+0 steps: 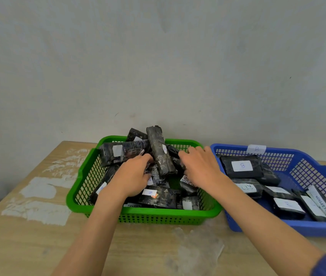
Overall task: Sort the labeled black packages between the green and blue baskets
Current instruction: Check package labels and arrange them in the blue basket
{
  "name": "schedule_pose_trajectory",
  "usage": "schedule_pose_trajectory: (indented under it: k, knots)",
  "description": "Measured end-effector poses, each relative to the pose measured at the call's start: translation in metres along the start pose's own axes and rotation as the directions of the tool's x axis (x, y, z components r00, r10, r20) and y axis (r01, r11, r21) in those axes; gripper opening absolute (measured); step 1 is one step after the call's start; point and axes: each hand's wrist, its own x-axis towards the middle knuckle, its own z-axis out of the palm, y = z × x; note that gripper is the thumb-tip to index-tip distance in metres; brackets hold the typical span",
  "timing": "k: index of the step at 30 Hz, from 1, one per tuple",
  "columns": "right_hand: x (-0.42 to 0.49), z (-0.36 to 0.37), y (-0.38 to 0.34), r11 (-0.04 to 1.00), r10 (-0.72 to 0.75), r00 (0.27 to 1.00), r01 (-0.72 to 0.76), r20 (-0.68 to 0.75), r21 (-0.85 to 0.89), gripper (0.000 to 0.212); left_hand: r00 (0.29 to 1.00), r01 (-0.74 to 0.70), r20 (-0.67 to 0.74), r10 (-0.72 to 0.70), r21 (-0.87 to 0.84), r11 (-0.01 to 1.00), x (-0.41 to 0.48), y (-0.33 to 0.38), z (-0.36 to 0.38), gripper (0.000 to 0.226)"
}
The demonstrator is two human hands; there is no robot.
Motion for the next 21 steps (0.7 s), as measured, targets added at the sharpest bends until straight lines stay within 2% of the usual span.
schedule_pose_trajectory:
  k: [2, 4, 6, 11, 16, 19, 21]
  knots:
    - [0.009, -0.005, 0.013, 0.984, 0.035, 0.998, -0.043, 0.054, 0.172, 0.024, 1.0, 0.008, 0.0, -0.008, 0.044, 0.999, 0.001, -0.001, 0.002, 0.048]
    - [0.017, -0.012, 0.028, 0.9, 0.072, 0.988, -0.123, 0.135, 0.418, 0.029, 1.0, 0.026, 0.004, -0.026, 0.048, 0.999, 0.001, -0.002, 0.002, 0.053]
    - [0.022, -0.016, 0.037, 0.81, 0.067, 0.98, -0.163, 0.187, 0.563, 0.032, 0.999, 0.042, 0.011, -0.042, 0.022, 0.999, 0.002, -0.004, 0.0, 0.061]
    - [0.024, -0.004, 0.04, 0.816, 0.052, 0.992, -0.111, 0.119, 0.567, 0.025, 1.0, 0.025, 0.01, -0.025, 0.003, 1.0, 0.001, -0.006, -0.01, 0.068]
    - [0.019, -0.003, 0.034, 0.871, 0.007, 0.998, -0.038, 0.065, 0.49, 0.023, 0.999, -0.02, -0.047, 0.016, -0.087, 0.996, -0.004, -0.014, -0.026, 0.046]
    - [0.013, -0.015, 0.032, 0.779, 0.025, 0.999, -0.047, 0.043, 0.625, 0.022, 0.997, -0.024, -0.079, 0.012, -0.145, 0.989, -0.006, -0.016, -0.03, 0.038]
    - [0.009, -0.021, 0.027, 0.755, -0.044, 0.996, -0.02, 0.08, 0.655, 0.011, 0.997, -0.009, -0.073, -0.004, -0.176, 0.984, -0.006, -0.016, -0.031, 0.036]
